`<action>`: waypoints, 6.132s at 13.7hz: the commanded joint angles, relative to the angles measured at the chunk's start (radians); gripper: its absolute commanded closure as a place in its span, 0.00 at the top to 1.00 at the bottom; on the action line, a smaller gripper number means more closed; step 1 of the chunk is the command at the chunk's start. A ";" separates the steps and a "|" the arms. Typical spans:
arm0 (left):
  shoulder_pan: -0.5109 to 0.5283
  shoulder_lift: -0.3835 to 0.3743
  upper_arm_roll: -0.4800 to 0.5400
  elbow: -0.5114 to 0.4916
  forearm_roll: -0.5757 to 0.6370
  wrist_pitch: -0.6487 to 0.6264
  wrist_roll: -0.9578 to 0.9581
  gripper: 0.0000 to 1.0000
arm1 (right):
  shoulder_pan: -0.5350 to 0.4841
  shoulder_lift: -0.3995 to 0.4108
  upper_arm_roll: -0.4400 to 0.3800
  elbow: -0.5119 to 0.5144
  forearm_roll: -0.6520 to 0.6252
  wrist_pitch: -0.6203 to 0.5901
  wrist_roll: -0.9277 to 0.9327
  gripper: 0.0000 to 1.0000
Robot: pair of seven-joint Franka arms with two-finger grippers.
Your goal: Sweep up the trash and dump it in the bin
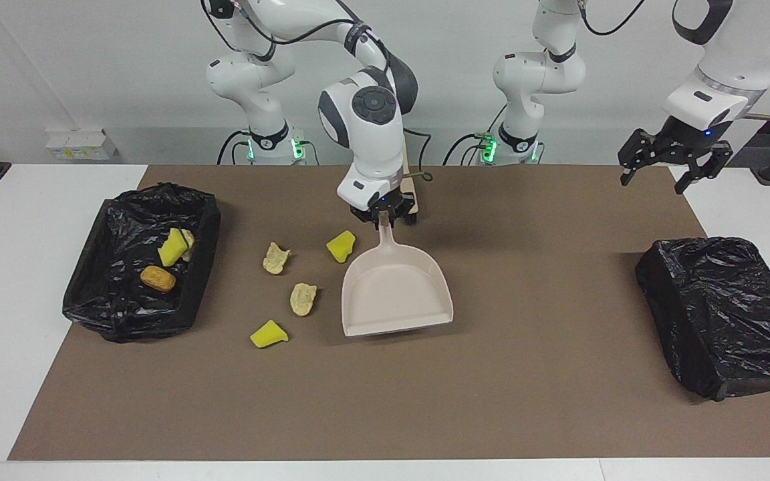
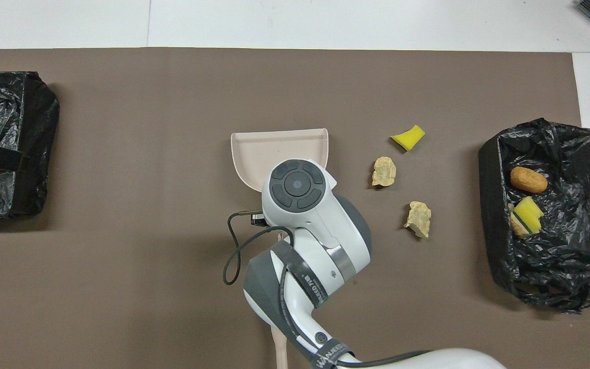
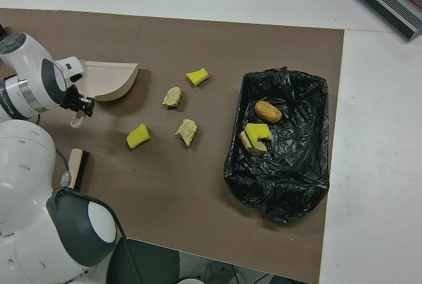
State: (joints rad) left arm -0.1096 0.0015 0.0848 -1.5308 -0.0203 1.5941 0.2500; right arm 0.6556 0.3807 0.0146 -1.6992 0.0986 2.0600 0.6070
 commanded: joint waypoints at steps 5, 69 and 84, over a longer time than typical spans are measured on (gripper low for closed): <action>0.001 0.003 -0.007 0.015 0.008 -0.025 -0.011 1.00 | 0.010 0.018 -0.007 0.019 0.033 0.031 0.025 0.00; -0.581 0.230 -0.023 -0.221 -0.016 0.515 -0.730 1.00 | 0.230 -0.623 -0.016 -0.674 0.201 -0.130 0.105 0.00; -0.653 0.265 -0.023 -0.442 -0.056 0.689 -0.732 1.00 | -0.416 -0.651 -0.016 -0.565 -0.207 -0.330 -0.422 0.00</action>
State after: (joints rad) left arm -0.7415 0.2720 0.0432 -1.9466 -0.0654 2.2494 -0.4732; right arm 0.3287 -0.3467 -0.0122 -2.3335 -0.0522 1.7162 0.2773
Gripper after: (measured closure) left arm 0.000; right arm 0.736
